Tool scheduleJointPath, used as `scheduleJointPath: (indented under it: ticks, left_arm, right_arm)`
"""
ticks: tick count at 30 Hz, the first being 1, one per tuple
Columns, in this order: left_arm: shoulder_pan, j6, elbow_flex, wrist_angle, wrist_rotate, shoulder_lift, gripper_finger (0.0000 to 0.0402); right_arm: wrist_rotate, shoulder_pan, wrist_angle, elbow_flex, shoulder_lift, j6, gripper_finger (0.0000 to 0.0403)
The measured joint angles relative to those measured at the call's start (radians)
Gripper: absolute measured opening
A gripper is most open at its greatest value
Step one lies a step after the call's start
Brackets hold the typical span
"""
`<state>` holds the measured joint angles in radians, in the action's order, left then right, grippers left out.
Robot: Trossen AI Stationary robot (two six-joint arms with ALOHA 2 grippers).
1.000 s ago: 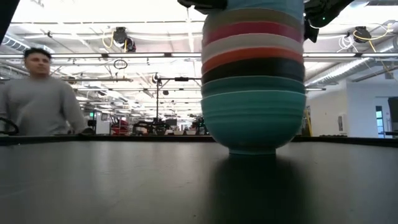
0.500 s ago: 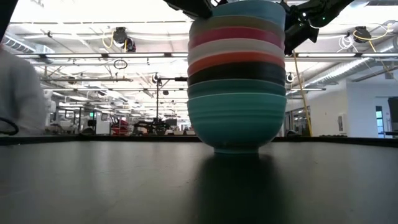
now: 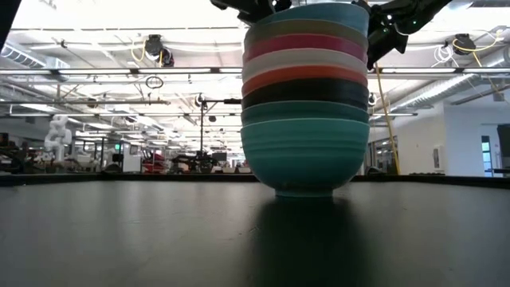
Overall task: Nest bowls inside each other
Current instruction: Stack the blue bowl on the gray bowl, then stack the light orange bowl on the blue bowl
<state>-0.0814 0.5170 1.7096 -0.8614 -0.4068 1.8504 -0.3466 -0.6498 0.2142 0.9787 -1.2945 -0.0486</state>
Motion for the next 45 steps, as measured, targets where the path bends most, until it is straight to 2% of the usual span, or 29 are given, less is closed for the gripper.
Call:
scheduleJointPath:
  ticks: [6, 11, 16, 22, 30, 33, 35, 37, 41, 45]
  left_arm:
    - [-0.02, -0.007, 0.0, 0.01, 0.056, -0.07, 0.0221]
    - [-0.026, -0.063, 0.0, -0.047, 0.1, -0.182, 0.0246]
    - [-0.026, -0.101, 0.0, -0.128, 0.173, -0.297, 0.025]
    - [-0.01, -0.122, 0.0, -0.134, 0.235, -0.427, 0.025]
    - [-0.012, -0.213, 0.0, -0.095, 0.285, -0.578, 0.025]
    - [-0.018, -0.247, 0.001, -0.072, 0.285, -0.602, 0.025]
    - [-0.024, -0.251, 0.001, -0.09, 0.28, -0.607, 0.025]
    - [-0.029, -0.251, 0.001, -0.105, 0.281, -0.608, 0.025]
    - [-0.032, -0.241, 0.0, -0.164, 0.281, -0.608, 0.025]
    - [-0.032, -0.231, 0.0, -0.169, 0.28, -0.609, 0.025]
  right_arm:
    - [0.001, 0.0, -0.003, 0.0, 0.0, 0.0, 0.0127]
    - [0.001, 0.0, 0.012, 0.0, 0.0, 0.0, 0.0127]
    - [0.001, 0.002, 0.039, 0.0, 0.0, 0.004, 0.0127]
    - [0.0, 0.003, 0.052, 0.0, 0.0, -0.006, 0.0127]
    - [-0.148, 0.012, -0.026, 0.0, 0.009, -0.018, 0.0127]
    - [-0.148, 0.025, -0.032, 0.014, 0.034, -0.011, 0.0127]
    - [-0.123, 0.035, 0.02, 0.038, 0.061, -0.025, 0.0127]
    - [-0.09, 0.045, 0.149, 0.079, 0.086, -0.024, 0.0127]
    - [0.071, 0.092, 0.42, 0.167, 0.119, -0.044, 0.0127]
    - [0.095, 0.16, 0.532, 0.19, 0.151, -0.135, 0.0127]
